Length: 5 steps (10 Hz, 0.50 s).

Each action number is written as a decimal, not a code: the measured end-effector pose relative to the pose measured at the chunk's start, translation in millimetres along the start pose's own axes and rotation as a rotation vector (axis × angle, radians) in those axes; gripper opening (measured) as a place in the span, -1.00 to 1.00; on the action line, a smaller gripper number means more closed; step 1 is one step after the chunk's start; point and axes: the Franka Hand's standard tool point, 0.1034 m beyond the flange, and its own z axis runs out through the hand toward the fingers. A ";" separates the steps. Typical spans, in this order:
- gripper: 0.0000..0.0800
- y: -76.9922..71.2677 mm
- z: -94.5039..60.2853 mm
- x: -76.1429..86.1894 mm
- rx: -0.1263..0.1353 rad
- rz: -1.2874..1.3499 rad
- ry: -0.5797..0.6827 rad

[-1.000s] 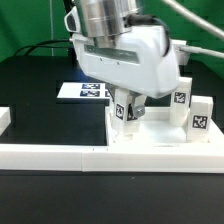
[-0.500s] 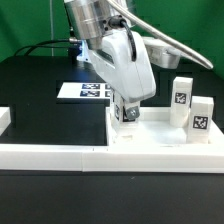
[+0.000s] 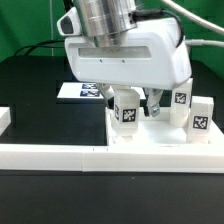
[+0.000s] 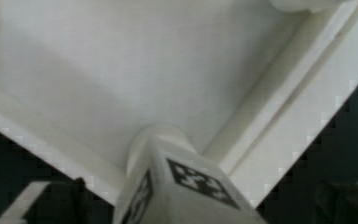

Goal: Assemble square table

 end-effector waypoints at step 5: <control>0.62 -4.7 -13.2 10.9 -0.084 -0.655 0.055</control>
Offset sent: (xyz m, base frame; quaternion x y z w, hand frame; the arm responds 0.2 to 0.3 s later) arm 0.0064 -0.0201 0.0153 -0.0911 0.0548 -0.4192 0.9017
